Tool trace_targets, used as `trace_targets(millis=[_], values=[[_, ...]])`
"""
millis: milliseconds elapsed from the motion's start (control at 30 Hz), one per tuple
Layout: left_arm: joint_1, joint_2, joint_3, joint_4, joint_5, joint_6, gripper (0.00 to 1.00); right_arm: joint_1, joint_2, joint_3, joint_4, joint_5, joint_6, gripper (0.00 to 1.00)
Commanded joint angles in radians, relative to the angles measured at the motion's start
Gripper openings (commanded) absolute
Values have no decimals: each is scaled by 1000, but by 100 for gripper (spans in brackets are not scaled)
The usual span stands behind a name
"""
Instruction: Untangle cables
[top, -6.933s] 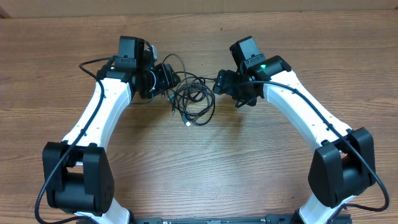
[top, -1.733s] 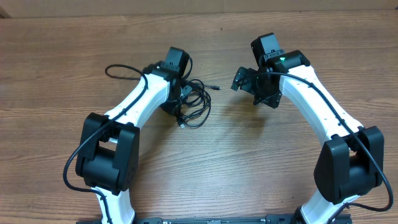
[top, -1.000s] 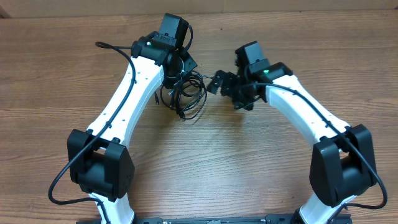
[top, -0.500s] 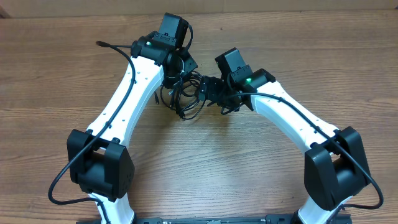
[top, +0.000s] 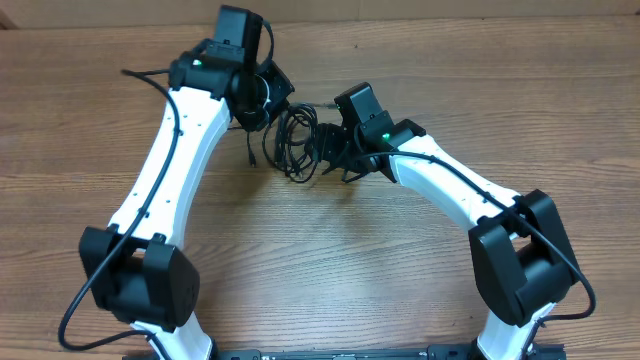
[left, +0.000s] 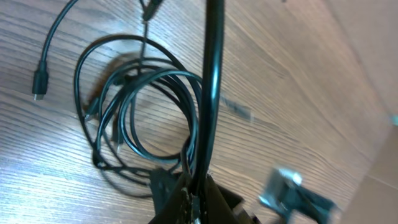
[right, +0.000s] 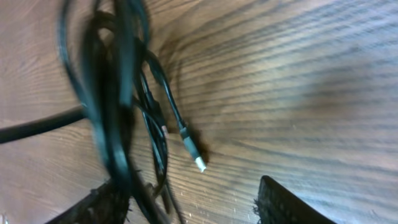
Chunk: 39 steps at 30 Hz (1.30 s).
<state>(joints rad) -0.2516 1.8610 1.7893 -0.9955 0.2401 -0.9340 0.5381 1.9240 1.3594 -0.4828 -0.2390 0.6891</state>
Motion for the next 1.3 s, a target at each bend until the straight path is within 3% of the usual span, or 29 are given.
trace_targets(millis=[0, 67, 200, 367, 567, 1267], values=[[4, -57, 37, 5, 57, 26, 4, 11, 26, -6, 29, -22, -2, 57], [5, -57, 37, 5, 57, 26, 4, 16, 26, -6, 47, -29, -2, 45], [5, -57, 37, 1, 55, 40, 4, 17, 26, -6, 63, -48, -21, 5], [0, -56, 37, -51, -69, 48, 4, -6, -11, -3, 33, -145, -148, 4], [-19, -55, 27, -78, -173, 48, 4, -52, -123, -3, -55, -174, -177, 4], [-106, 94, 24, -40, -206, 12, 4, -91, -261, -3, -114, -488, -207, 4]])
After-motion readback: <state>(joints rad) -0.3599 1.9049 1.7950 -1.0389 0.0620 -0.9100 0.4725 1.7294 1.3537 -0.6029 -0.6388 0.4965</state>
